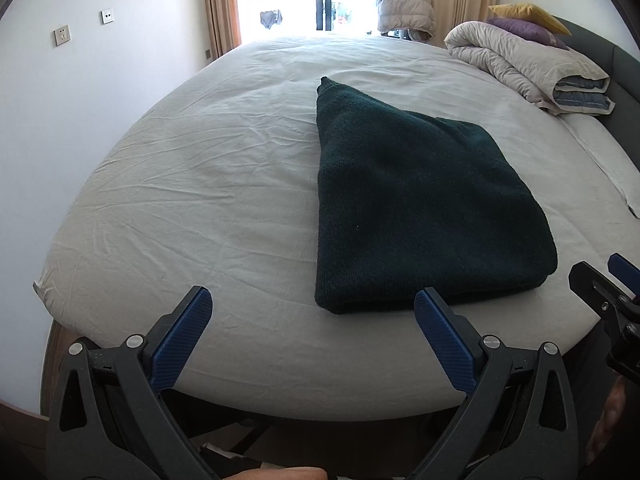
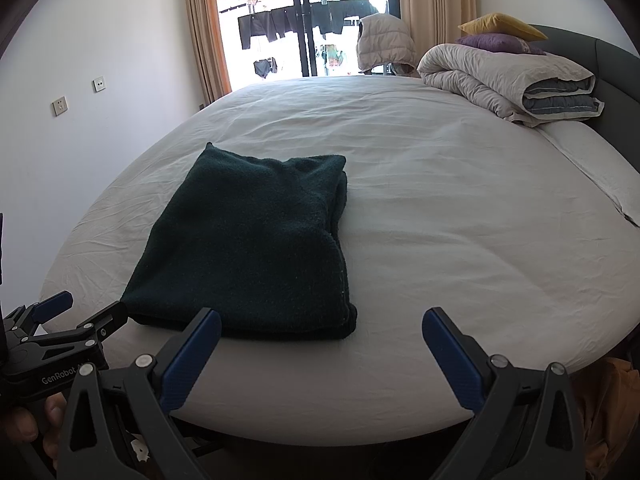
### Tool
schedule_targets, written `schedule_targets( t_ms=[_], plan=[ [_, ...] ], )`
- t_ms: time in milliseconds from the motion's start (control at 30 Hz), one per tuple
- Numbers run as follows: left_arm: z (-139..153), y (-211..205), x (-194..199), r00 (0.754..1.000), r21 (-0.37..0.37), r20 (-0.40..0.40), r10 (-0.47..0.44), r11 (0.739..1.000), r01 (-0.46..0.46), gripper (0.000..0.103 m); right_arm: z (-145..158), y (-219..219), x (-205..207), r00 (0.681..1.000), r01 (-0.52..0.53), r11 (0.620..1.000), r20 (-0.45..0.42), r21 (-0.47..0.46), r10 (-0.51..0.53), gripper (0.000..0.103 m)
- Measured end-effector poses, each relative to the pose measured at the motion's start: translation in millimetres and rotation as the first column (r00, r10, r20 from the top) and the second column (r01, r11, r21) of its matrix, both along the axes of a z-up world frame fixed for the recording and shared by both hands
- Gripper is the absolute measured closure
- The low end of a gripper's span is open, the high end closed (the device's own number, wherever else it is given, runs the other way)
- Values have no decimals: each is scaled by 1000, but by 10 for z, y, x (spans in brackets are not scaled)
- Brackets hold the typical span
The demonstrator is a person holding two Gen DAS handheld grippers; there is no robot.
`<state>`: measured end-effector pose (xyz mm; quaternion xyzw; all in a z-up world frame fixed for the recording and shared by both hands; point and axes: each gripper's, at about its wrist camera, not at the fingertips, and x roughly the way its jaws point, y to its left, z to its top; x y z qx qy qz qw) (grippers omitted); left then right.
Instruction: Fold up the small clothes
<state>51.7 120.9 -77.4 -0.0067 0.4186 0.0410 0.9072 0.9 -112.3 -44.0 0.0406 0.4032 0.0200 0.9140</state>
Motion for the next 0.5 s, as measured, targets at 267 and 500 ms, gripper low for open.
schedule_targets(
  t_ms=[267, 500],
  plan=[
    [-48, -6, -24, 1000, -10, -15, -2, 1000, 1, 0, -36, 9, -21, 1000, 2, 1000, -6, 7, -2, 0],
    [-58, -11, -37, 1000, 0, -14, -1, 1000, 1, 0, -33, -9, -14, 1000, 4, 1000, -8, 14, -4, 0]
  ],
)
